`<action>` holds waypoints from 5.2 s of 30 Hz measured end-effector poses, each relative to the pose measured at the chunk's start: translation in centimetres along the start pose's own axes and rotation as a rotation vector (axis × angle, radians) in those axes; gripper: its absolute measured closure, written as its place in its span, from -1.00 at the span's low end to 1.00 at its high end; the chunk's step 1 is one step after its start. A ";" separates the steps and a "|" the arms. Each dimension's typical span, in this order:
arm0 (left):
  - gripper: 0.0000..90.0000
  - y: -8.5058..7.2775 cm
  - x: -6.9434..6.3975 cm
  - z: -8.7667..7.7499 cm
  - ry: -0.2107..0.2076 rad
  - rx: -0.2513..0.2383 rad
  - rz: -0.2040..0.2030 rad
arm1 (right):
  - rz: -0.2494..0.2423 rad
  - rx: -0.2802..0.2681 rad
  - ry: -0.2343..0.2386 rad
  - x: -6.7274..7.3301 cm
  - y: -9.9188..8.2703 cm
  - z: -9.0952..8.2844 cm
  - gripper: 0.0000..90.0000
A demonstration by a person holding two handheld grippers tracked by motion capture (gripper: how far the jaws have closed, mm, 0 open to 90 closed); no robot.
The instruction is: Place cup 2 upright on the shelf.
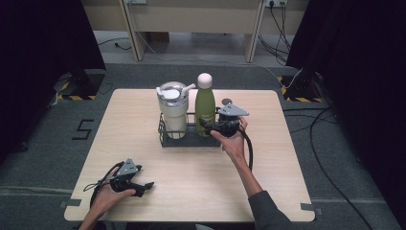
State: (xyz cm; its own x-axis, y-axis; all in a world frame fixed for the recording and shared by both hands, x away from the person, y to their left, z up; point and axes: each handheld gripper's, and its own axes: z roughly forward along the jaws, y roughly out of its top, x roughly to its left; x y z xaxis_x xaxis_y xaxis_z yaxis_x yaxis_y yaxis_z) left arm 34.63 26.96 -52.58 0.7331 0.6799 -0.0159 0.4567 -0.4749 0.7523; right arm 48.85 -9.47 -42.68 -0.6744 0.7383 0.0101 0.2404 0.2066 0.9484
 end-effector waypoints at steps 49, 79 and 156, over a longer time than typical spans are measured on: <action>-0.70 0.0 0.0 0.0 0.001 0.001 0.001 | -0.023 -0.043 -0.008 0.3 -0.7 -5.5 -0.67; -0.70 0.0 0.0 0.0 0.002 0.000 0.000 | -0.029 -0.025 0.002 1.4 -2.5 -6.7 -0.67; -0.69 0.0 -0.1 -0.1 0.000 0.000 0.006 | -0.022 0.102 -0.011 4.3 -9.6 -13.3 -0.66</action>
State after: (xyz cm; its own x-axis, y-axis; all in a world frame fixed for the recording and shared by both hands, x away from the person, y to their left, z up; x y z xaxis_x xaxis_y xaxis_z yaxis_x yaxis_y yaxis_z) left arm 34.52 26.94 -52.57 0.7358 0.6771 -0.0112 0.4524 -0.4791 0.7522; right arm 34.39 -16.79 -47.54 -0.6724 0.7400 -0.0144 0.2958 0.2866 0.9112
